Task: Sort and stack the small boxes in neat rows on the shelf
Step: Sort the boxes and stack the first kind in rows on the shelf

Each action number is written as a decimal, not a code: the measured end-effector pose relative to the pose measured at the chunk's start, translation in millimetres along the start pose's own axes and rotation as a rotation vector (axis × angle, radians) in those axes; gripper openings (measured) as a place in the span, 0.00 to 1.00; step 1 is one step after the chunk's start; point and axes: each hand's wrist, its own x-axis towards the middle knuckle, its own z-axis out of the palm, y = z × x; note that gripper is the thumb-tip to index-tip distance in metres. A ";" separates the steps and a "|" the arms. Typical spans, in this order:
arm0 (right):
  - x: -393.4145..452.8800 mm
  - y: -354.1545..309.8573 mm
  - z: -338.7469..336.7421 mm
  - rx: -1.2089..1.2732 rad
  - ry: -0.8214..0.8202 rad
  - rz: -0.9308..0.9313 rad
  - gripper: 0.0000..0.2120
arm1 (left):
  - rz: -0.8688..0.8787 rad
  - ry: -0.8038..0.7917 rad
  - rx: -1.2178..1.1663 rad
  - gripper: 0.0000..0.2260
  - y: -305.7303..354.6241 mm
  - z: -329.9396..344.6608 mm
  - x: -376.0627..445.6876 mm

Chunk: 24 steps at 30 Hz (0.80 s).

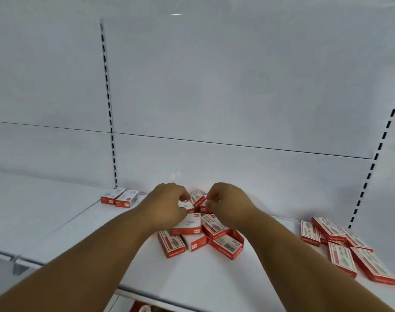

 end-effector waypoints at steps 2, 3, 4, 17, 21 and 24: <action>2.1 -4.1 7.4 -0.008 -0.006 0.026 0.03 | 0.054 -0.082 0.004 0.19 -12.0 -4.5 0.0; 2.2 -5.3 10.4 -0.008 -0.017 0.036 0.03 | 0.085 -0.137 0.021 0.20 -16.7 -6.2 0.0; 1.7 -6.6 12.9 -0.008 -0.034 0.045 0.04 | 0.115 -0.191 0.043 0.21 -20.8 -7.4 -0.4; -1.2 -24.6 36.0 0.084 0.131 0.162 0.08 | 0.183 0.240 -0.231 0.22 -59.3 -7.1 8.8; 10.1 -37.1 46.5 -0.056 0.051 0.119 0.14 | 0.117 0.350 -0.374 0.24 -72.9 -10.8 17.5; 24.5 -48.8 53.5 -0.267 -0.090 0.051 0.24 | 0.112 0.375 -0.399 0.24 -81.8 -4.3 19.1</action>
